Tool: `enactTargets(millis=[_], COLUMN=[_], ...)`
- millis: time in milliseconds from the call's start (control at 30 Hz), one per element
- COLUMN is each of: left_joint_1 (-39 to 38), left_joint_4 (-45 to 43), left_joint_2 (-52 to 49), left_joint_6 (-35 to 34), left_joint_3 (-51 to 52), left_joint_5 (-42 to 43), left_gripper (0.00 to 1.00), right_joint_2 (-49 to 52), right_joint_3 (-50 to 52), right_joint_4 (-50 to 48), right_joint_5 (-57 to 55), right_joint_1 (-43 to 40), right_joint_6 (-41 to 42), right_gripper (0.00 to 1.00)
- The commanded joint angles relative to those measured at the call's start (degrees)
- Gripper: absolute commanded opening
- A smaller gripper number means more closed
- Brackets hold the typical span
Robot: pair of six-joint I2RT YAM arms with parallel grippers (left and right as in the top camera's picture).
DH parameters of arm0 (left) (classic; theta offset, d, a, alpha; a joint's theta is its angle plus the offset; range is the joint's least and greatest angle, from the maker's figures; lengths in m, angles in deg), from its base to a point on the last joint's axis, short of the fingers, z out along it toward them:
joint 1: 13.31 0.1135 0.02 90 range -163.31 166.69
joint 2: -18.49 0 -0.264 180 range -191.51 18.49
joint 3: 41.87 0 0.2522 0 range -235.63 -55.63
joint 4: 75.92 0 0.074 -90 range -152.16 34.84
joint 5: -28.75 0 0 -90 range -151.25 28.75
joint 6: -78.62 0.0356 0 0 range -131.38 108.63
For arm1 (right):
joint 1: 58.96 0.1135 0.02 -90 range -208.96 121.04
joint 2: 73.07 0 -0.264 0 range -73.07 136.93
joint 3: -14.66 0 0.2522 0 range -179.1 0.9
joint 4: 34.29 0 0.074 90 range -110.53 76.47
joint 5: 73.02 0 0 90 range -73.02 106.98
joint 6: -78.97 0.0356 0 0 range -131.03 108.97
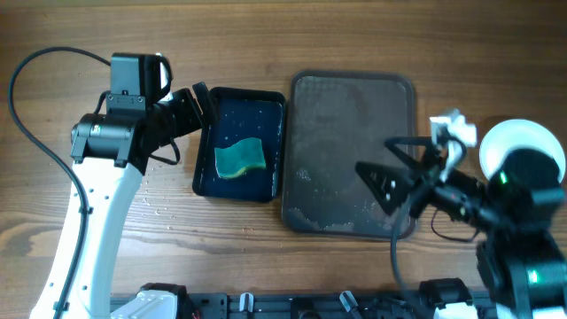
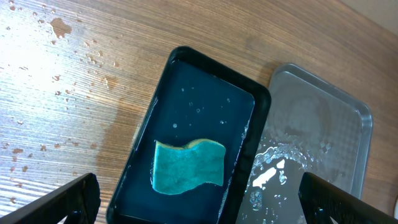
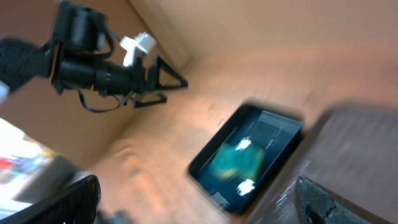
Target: Clean dirty plates on tray and stack at the side
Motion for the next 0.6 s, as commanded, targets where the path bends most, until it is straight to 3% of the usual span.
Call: enactTargets(millis=[0, 333, 567], left_joint_1=[0.48, 0.48, 0.48], left_joint_4=[-0.13, -0.13, -0.13], left_joint_2=[0.35, 0.35, 0.35], left_joint_6=[0.31, 0.31, 0.31], left_joint_3=[-0.76, -0.76, -0.76], left_joint_5=[0.48, 0.48, 0.5], left_gripper=[1.0, 1.0, 1.0], right_joint_2=[-8.48, -28.24, -38.27], right_joint_3=[3.39, 16.59, 34.27], right_joint_4=[-0.55, -2.6, -15.5], right_joint_5=[-18.56, -46.75, -48.48], right_joint_1=[1.42, 1.38, 1.38], right_joint_6=[-10.69, -10.93, -10.93], right_gripper=[1.0, 1.0, 1.0])
